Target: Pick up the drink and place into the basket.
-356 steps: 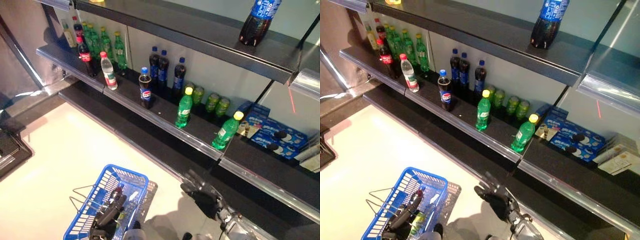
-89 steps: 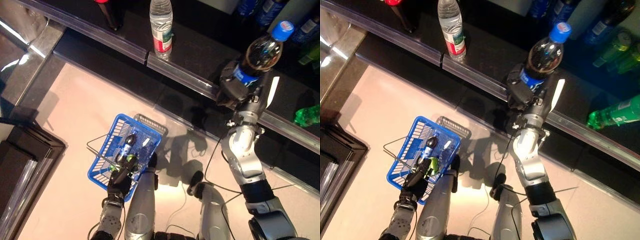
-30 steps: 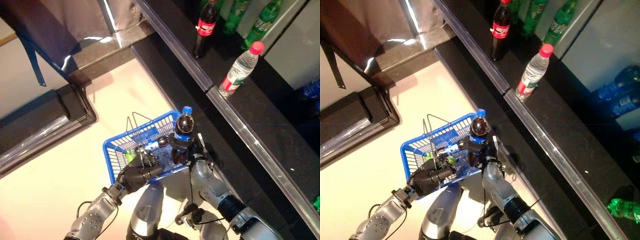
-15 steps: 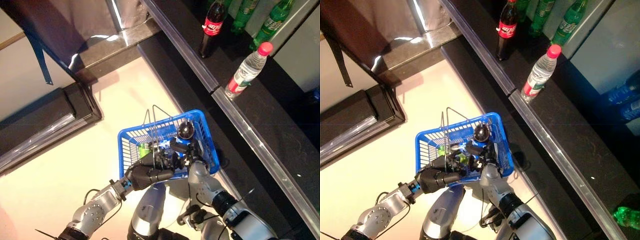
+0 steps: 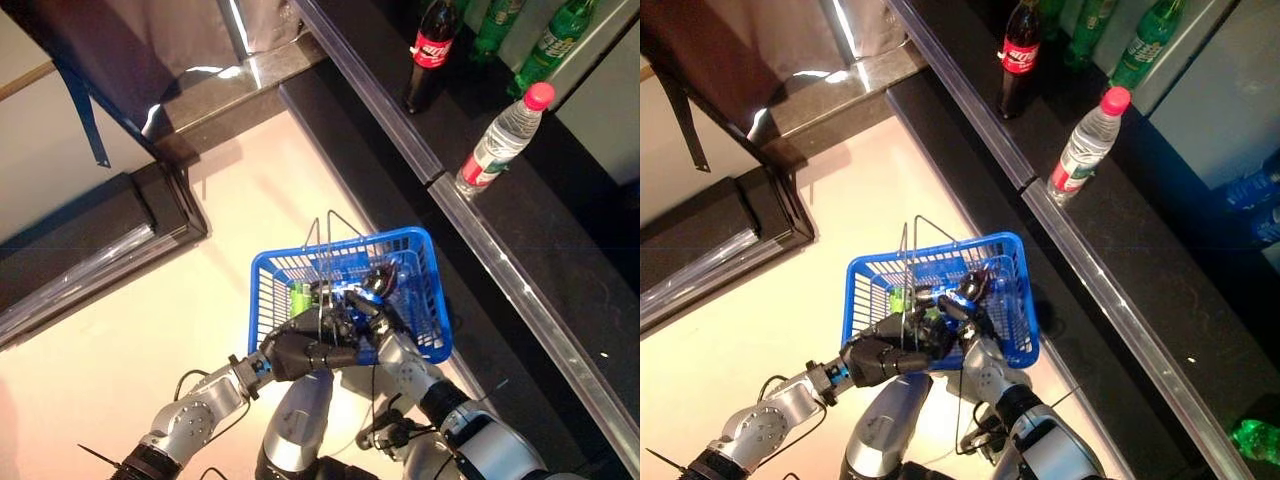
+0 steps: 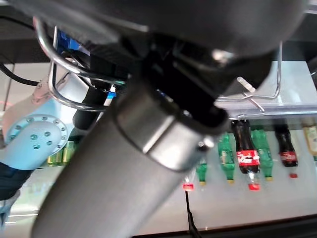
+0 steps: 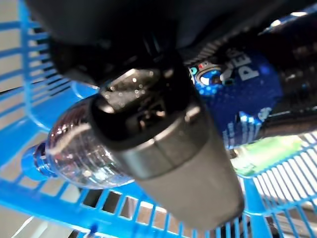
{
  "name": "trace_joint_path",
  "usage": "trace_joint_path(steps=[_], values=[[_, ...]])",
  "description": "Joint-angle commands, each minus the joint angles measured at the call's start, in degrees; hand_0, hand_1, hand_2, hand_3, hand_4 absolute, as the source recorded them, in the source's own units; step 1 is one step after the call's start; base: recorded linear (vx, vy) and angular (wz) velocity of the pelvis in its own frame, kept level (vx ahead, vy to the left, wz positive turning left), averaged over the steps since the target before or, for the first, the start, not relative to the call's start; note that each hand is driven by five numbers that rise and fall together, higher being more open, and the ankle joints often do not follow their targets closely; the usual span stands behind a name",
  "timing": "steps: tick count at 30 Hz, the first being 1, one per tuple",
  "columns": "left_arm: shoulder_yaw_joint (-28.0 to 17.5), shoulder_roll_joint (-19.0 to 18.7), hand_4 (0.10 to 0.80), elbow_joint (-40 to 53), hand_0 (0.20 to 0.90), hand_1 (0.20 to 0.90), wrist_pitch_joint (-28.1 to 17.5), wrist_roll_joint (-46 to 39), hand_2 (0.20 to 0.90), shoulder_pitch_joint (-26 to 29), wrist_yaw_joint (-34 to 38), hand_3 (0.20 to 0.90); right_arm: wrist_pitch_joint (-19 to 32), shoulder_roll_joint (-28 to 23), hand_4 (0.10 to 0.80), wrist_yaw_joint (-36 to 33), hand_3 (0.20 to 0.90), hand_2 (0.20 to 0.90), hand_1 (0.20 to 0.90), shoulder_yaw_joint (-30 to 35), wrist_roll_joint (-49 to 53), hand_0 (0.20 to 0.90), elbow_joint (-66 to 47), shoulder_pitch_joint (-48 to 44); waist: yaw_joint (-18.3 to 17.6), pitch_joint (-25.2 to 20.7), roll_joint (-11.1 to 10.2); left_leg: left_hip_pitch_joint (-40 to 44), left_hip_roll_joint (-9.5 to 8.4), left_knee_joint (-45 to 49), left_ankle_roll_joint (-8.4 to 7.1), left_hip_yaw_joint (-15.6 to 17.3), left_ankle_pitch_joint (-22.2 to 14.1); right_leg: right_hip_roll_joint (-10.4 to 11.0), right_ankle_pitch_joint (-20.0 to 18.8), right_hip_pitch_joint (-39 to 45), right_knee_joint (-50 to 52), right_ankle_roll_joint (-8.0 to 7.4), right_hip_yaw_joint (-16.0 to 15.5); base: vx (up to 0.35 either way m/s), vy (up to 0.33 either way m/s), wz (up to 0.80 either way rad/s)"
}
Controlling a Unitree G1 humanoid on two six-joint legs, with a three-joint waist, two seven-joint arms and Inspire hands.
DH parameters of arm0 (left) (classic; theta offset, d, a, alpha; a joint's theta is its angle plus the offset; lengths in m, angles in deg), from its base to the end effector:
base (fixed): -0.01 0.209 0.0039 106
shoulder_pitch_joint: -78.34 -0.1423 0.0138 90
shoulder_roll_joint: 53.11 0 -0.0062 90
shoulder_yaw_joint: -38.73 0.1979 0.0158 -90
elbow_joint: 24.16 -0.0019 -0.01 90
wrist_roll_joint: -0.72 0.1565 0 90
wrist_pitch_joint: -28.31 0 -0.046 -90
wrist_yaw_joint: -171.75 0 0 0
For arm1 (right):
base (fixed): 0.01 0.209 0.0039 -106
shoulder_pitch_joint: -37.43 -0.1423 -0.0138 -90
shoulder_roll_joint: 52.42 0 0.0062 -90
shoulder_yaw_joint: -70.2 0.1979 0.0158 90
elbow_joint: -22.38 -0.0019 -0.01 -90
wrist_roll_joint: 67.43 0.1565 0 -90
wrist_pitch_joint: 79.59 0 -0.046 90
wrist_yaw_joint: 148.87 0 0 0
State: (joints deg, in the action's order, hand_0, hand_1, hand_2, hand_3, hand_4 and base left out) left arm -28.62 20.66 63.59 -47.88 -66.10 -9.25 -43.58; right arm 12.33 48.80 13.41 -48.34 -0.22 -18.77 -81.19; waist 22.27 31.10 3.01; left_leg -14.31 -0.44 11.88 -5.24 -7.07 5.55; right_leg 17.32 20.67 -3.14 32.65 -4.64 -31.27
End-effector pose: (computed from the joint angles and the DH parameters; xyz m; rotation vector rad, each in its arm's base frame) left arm 0.2106 0.1840 0.0118 -0.7073 0.3470 -0.9094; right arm 0.2834 -0.0832 -0.0257 0.6157 0.6410 -0.1126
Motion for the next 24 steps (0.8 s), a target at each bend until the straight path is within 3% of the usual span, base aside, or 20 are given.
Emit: trace_joint_path(steps=[1,5,9,10,11,24], values=[[0.15,7.66,0.100,27.72,0.300,0.300,-5.21,-8.20,0.300,7.95,-17.55,0.200,0.85,4.62,0.100,6.93,0.200,0.300,0.300,0.85,6.45,0.300,-2.87,-6.79,0.51,-1.34,4.72,0.95,-2.96,2.65,3.04,-0.84,-2.51,-2.52,-11.48,-1.05,-3.04,3.03,1.16,0.000,0.000,0.00],[0.34,7.74,0.100,27.33,0.300,0.300,-4.18,-9.21,0.300,8.50,-16.75,0.200,-1.07,5.16,0.100,6.95,0.200,0.300,0.300,5.69,17.80,0.300,1.53,-8.14,0.52,-1.56,4.42,1.28,-2.95,2.19,3.32,-0.83,-2.56,-2.66,-11.74,-1.06,-3.24,2.83,1.28,0.000,0.000,0.00],[0.71,7.82,0.100,27.17,0.300,0.300,-3.44,-9.75,0.300,9.12,-16.43,0.200,-2.89,4.64,0.100,4.71,0.200,0.300,0.300,9.02,19.69,0.300,3.77,-10.57,0.63,-1.56,4.34,1.24,-3.10,2.19,3.63,-1.04,-2.70,-2.61,-12.03,-1.46,-3.05,2.67,1.51,0.000,0.000,0.00],[0.79,7.78,0.100,27.24,0.300,0.300,-3.19,-9.98,0.300,9.28,-16.12,0.200,-3.24,4.30,0.166,4.18,0.266,0.356,0.356,9.75,18.93,0.356,4.55,-11.30,0.72,-1.59,4.28,1.30,-3.12,2.18,3.68,-1.12,-2.72,-2.63,-12.09,-1.40,-3.10,2.62,1.53,0.030,-0.001,0.00],[0.77,7.64,0.100,27.25,0.300,0.300,-3.01,-10.25,0.300,9.39,-15.93,0.200,-3.66,3.88,0.800,3.61,0.900,0.900,0.900,10.32,18.64,0.900,5.33,-11.91,0.78,-1.68,4.19,1.36,-3.15,2.18,3.74,-1.19,-2.74,-2.67,-12.14,-1.39,-3.10,2.61,1.55,0.030,-0.004,0.02],[1.35,7.27,0.100,27.20,0.300,0.300,-2.64,-11.95,0.300,11.08,-14.25,0.200,-6.78,1.89,0.800,0.88,0.900,0.900,0.900,14.67,19.37,0.900,13.00,-15.32,1.07,-1.82,4.33,1.61,-3.34,2.20,4.36,-0.88,-2.98,-2.13,-12.40,-1.92,-2.25,2.17,1.65,0.014,0.004,0.03]])
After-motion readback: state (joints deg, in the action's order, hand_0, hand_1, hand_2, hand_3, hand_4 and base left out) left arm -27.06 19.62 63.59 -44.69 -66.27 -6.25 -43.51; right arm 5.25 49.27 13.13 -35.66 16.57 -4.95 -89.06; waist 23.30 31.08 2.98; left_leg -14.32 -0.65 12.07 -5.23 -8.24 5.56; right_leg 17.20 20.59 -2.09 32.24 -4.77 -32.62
